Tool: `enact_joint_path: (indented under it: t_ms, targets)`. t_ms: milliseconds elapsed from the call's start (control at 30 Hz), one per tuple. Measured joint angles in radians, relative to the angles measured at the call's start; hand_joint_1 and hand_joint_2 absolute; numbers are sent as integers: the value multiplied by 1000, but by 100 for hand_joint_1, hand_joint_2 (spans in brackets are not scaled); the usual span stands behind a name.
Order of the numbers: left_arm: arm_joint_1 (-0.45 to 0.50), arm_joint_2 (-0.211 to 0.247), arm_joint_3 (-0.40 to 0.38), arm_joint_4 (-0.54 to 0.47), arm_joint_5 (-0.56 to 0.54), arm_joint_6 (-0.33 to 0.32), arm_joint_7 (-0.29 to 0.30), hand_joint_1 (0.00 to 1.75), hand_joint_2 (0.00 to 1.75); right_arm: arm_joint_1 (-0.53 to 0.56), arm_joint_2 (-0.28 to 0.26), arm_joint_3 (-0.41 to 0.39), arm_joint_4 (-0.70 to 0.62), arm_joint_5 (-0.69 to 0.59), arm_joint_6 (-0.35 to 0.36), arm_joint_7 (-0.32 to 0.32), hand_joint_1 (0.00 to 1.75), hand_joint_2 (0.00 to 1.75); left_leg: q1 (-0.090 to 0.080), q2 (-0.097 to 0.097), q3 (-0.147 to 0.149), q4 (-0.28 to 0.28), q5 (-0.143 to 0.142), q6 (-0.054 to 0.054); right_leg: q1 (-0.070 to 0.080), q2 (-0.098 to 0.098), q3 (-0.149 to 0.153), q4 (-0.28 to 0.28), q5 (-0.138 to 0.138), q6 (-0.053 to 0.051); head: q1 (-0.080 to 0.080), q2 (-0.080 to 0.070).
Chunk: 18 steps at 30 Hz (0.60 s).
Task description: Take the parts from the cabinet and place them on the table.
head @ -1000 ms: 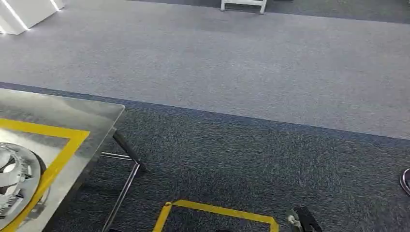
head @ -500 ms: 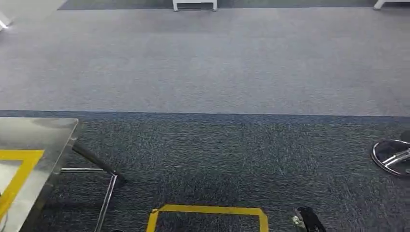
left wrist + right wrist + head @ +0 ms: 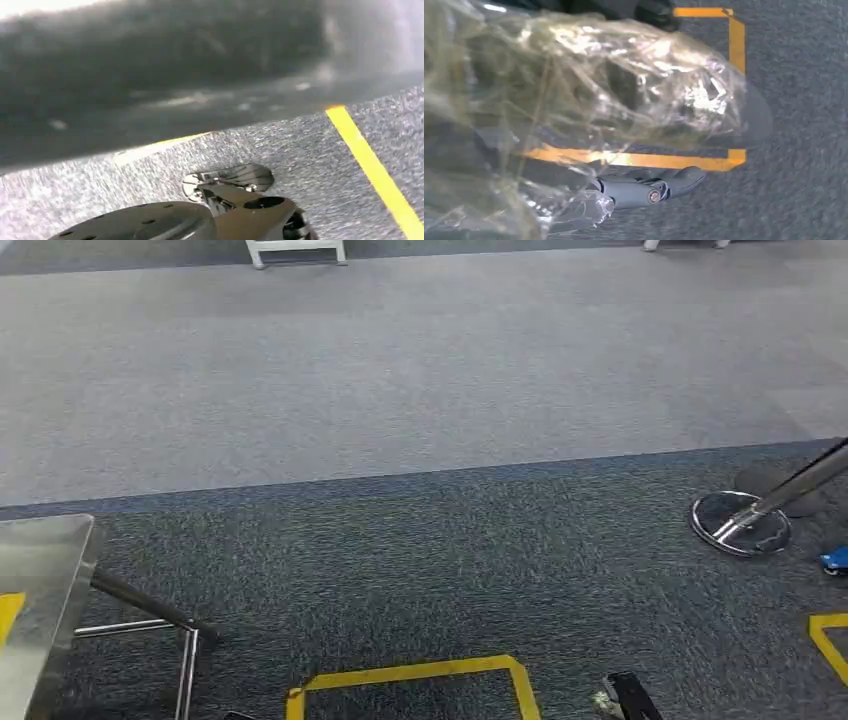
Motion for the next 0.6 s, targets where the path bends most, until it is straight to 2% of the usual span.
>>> enact_joint_path:
  t_ms: [33,67,100,133,167,200,233,300,333,367,400,433,467,500,533,567,600]
  targets:
    - [0,1,-1,0,-1,1,-7,0,0,7,0,-2,0,-1,0,2,0,0,0,13,1,0,-1,-1,-2,-2,-8,19,5,4,1,0]
    - [0,1,-2,0,-2,2,-11,0,0,11,0,-3,0,-2,0,3,0,0,0,23,1,0,-2,-2,-3,-4,3,-1,23,6,1,0]
    - [-1,1,-3,0,-2,3,-13,0,0,14,0,-3,0,-3,0,5,0,0,0,37,3,1,-4,-5,-6,-12,45,-80,67,8,2,0]
    - [-2,1,-4,0,-2,3,-13,0,0,15,0,-3,0,-3,-1,5,0,0,1,50,6,1,-7,-9,-8,-27,102,-181,109,8,1,0]
    - [-2,2,-5,0,-2,3,-14,0,0,14,0,-3,0,-3,-1,5,0,0,-2,62,12,3,-11,-16,-7,-71,160,-278,136,9,1,0]
    - [-2,4,-5,0,-2,3,-14,0,0,11,2,-3,0,-3,-1,6,0,0,-10,70,12,4,-17,-24,-3,-95,174,-291,125,1,2,0]
    - [-3,4,-6,0,-2,3,-16,0,0,11,3,-3,0,-3,-1,6,0,0,-10,78,14,5,-18,-29,-3,-78,173,-294,131,-12,-4,0]
    - [-7,5,-6,0,-2,5,-17,0,0,15,2,-4,0,-5,-1,11,0,0,-6,95,21,4,-16,-37,3,-59,167,-291,131,-25,-4,0]
    - [-9,5,-6,0,-1,5,-17,0,0,16,2,-4,1,-6,-3,18,0,0,-4,105,23,4,-20,-44,2,-47,168,-295,134,-34,-3,0]
    - [-11,7,-6,0,-1,5,-17,0,0,17,3,-4,0,-6,-5,20,0,0,1,74,22,15,-33,-53,-3,-37,170,-299,139,-43,-4,0]
    - [-11,9,-6,0,-1,5,-16,0,0,14,3,-4,0,-6,-8,23,0,0,3,27,4,57,-66,-55,-4,-28,170,-299,140,-48,-10,0]
    - [-10,9,-6,0,-1,5,-11,0,0,9,4,-4,0,-5,-10,24,0,0,4,4,-26,127,-107,-56,-4,-17,168,-299,141,-53,-12,0]
    - [-7,9,-6,0,2,5,-7,0,0,4,7,-4,0,-5,-10,25,0,0,4,-7,-63,208,-145,-57,-2,-5,167,-299,142,-56,-12,0]
    - [-5,11,-6,0,6,5,-3,0,0,1,8,-4,0,-3,-12,29,0,0,4,-11,-99,282,-170,-57,0,9,167,-299,143,-57,-13,0]
    - [-4,13,-6,0,11,3,-2,0,0,-1,8,-4,0,-3,-12,34,0,0,4,-12,-119,317,-172,-55,2,23,166,-299,143,-57,-12,0]
    - [-4,15,-6,0,16,3,2,0,0,-3,8,-4,0,-3,-13,41,0,0,4,-13,-118,303,-147,-51,4,38,167,-299,144,-58,-12,0]
    - [-7,19,-6,0,19,0,5,0,0,-9,10,-4,0,-2,-13,44,0,0,3,-16,-98,252,-102,-46,6,52,167,-298,145,-57,-12,0]
